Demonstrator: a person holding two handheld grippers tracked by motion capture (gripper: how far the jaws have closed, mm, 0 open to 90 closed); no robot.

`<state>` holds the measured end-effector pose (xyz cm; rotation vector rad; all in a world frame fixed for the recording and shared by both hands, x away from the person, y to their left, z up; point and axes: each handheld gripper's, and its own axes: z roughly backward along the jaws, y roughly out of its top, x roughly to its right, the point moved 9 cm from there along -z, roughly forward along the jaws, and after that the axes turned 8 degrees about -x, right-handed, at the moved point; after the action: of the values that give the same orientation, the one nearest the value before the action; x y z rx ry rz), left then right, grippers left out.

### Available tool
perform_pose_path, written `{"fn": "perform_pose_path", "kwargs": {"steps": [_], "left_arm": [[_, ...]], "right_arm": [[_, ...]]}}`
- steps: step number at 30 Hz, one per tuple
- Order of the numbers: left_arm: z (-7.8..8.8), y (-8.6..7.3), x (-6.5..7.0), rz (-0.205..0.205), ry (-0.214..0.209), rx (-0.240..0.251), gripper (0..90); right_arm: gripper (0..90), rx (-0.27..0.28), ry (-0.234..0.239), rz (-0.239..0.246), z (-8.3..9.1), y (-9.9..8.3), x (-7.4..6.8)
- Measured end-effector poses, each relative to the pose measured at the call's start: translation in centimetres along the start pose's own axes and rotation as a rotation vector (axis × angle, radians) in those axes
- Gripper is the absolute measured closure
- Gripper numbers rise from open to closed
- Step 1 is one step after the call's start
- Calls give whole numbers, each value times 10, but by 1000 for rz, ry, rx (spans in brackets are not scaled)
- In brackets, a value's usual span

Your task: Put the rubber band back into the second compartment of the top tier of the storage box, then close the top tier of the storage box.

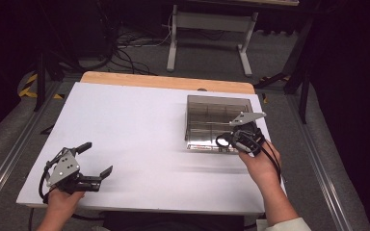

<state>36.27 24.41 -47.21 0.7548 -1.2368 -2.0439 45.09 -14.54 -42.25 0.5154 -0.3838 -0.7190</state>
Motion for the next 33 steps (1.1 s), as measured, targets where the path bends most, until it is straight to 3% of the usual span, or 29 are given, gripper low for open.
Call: {"fn": "perform_pose_path", "kwargs": {"steps": [9, 17, 21, 22, 23, 31, 33], "left_arm": [[0, 0, 0, -4, 2, 0, 16], [0, 1, -1, -12, 7, 0, 16], [0, 1, -1, -11, 13, 0, 16], [0, 0, 1, 5, 2, 0, 16], [0, 0, -2, -17, 19, -3, 16], [0, 0, -2, -19, 22, -1, 16], [-1, 0, 1, 4, 3, -2, 16]], "right_arm": [[900, -38, 21, 16, 0, -14, 0], [900, -68, 2, 93, 1, -22, -4], [900, -89, 9, 114, 0, -26, -6], [900, -90, 8, 123, 0, -27, -7], [900, -95, 11, 125, 0, -28, -8], [900, -145, 15, 160, -4, -38, -9], [900, -165, 13, 168, -5, -41, -8]]}}
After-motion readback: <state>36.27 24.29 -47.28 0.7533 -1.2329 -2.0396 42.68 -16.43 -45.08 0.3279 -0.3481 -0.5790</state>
